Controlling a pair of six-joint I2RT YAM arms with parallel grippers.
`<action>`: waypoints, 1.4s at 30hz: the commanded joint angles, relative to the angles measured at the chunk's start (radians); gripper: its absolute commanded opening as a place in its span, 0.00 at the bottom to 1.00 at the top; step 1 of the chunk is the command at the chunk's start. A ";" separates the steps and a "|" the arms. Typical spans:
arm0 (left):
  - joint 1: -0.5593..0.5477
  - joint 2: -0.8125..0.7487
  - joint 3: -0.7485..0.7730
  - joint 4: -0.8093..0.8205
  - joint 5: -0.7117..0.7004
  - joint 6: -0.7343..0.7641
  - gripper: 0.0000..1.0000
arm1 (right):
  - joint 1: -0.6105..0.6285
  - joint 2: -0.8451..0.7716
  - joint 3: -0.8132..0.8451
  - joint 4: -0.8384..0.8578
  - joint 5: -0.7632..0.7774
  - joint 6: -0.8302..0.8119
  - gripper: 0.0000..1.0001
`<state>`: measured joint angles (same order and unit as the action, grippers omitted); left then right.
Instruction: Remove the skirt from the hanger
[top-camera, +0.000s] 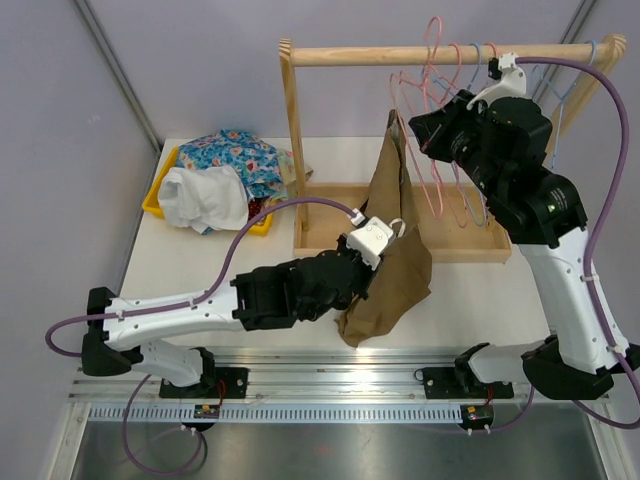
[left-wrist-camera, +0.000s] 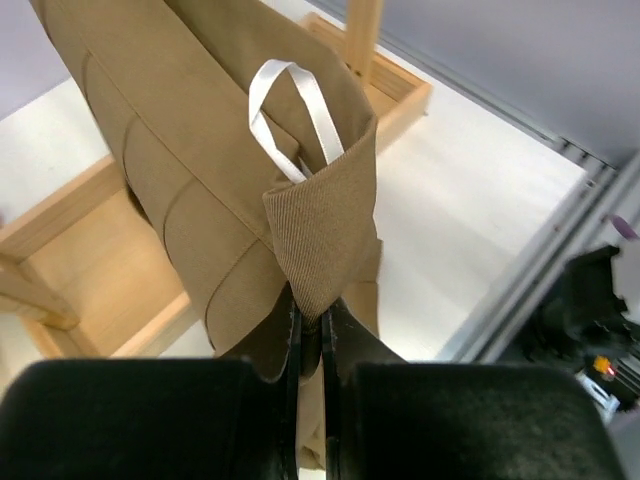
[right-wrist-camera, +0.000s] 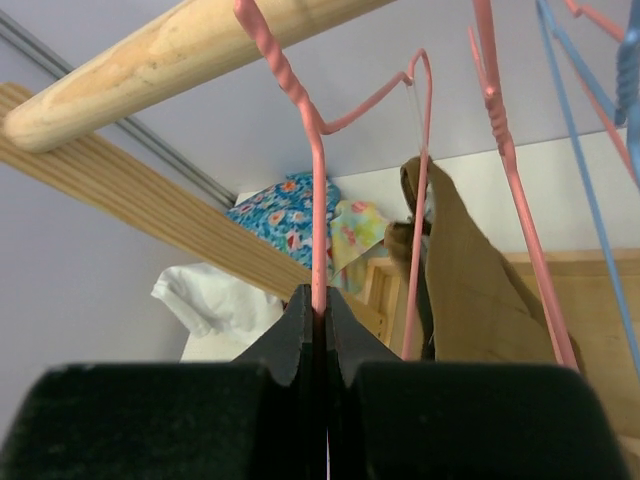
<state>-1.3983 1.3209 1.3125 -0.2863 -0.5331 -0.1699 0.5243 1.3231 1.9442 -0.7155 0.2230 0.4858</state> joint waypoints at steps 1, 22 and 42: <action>0.041 0.041 0.109 0.000 -0.119 -0.026 0.00 | -0.006 -0.088 0.009 0.036 -0.080 0.059 0.00; 0.449 0.107 0.528 -0.053 -0.337 0.162 0.00 | -0.006 -0.265 -0.008 -0.547 -0.346 0.157 0.00; 0.726 -0.083 0.264 -0.125 -0.427 0.130 0.00 | -0.006 -0.078 0.499 -0.786 -0.803 0.249 0.00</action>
<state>-0.7467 1.2881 1.5600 -0.4618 -0.9226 -0.0021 0.5198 1.2079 2.3978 -1.3750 -0.5785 0.7811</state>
